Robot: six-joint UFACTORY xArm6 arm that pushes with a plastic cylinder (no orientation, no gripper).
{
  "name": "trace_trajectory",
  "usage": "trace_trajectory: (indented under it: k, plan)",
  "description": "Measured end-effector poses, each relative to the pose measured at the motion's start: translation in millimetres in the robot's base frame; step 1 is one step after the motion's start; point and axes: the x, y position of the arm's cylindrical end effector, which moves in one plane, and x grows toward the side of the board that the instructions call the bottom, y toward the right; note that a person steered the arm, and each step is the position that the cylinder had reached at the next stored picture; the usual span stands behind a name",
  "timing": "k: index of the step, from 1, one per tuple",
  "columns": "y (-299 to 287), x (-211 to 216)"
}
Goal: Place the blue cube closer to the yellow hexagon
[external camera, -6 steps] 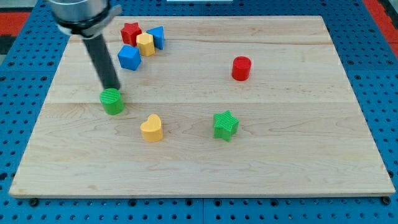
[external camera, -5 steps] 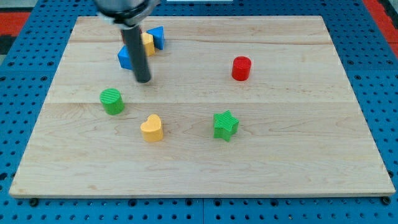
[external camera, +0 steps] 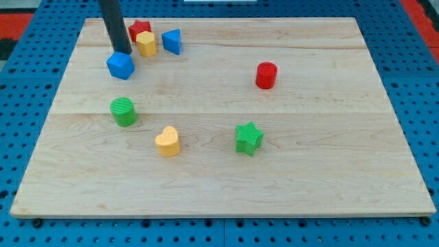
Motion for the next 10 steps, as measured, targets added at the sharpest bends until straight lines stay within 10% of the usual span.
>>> trace_trajectory:
  k: [8, 10]
  plan:
    - [-38.6, 123.3]
    - [14.7, 76.1]
